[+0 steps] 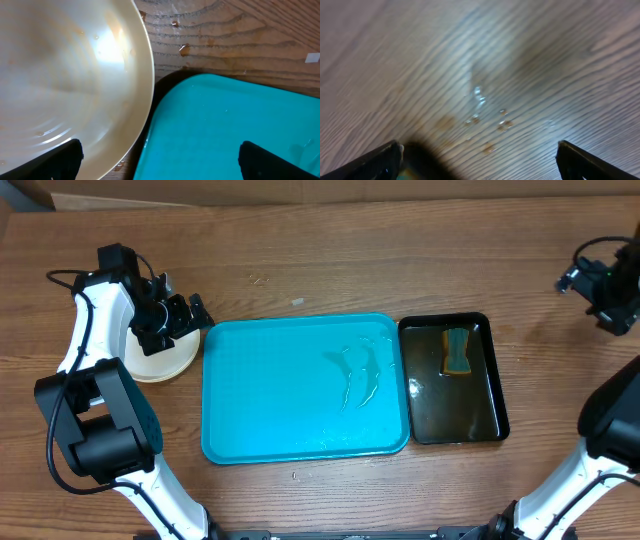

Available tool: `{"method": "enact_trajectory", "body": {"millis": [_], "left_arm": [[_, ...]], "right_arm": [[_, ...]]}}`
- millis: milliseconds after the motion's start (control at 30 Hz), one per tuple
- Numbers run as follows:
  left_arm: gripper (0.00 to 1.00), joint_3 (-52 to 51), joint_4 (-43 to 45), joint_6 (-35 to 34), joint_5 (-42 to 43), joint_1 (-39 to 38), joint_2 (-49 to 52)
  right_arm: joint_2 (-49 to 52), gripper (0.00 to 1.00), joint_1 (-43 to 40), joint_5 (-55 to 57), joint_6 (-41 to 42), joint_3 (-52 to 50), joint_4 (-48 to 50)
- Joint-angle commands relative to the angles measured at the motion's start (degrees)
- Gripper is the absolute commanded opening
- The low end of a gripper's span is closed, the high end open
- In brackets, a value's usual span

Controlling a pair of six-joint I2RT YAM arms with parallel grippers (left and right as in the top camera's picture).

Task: Clean dirty plates on tray and stack at the side
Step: 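Release the plate and raise the left gripper above the stack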

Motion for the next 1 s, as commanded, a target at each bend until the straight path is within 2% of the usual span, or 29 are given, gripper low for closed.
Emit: {"method": "enact_trajectory", "body": {"millis": [0,600,967], "left_arm": [[1.0,0.1,-0.1,-0.6,-0.5,-0.2,-1.0],[1.0,0.1,-0.1,-0.6,-0.5,-0.2,-1.0],[1.0,0.1,-0.1,-0.6,-0.5,-0.2,-1.0]], "right_arm": [[-10.0,1.0,4.0,0.5,0.0,0.6,0.4],[-48.2,1.0,29.0,0.5,0.0,0.6,0.3],[-68.8,1.0,29.8,2.1,-0.4,-2.2,0.3]]}}
